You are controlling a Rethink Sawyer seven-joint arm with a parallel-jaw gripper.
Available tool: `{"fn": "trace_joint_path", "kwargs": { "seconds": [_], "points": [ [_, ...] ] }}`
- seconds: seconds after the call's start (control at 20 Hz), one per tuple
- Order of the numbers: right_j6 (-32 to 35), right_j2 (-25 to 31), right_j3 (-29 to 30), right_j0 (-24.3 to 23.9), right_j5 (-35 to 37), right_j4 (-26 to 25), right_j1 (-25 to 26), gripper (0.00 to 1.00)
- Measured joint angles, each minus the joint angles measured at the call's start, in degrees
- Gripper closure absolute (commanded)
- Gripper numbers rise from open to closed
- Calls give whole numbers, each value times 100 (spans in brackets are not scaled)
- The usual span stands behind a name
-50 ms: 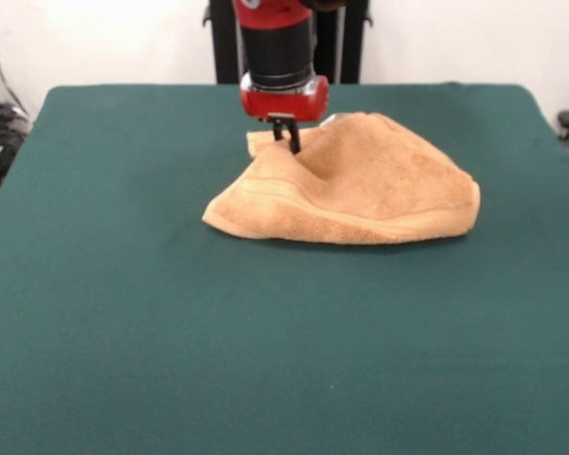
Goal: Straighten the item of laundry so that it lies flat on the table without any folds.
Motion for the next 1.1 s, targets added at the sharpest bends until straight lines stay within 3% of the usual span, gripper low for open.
{"fn": "trace_joint_path", "kwargs": {
  "seconds": [0.5,1.1],
  "points": [
    [82,237,2,92,-3,-322,-190,100],
    [563,265,8,225,-3,-326,-200,100]
  ]
}}
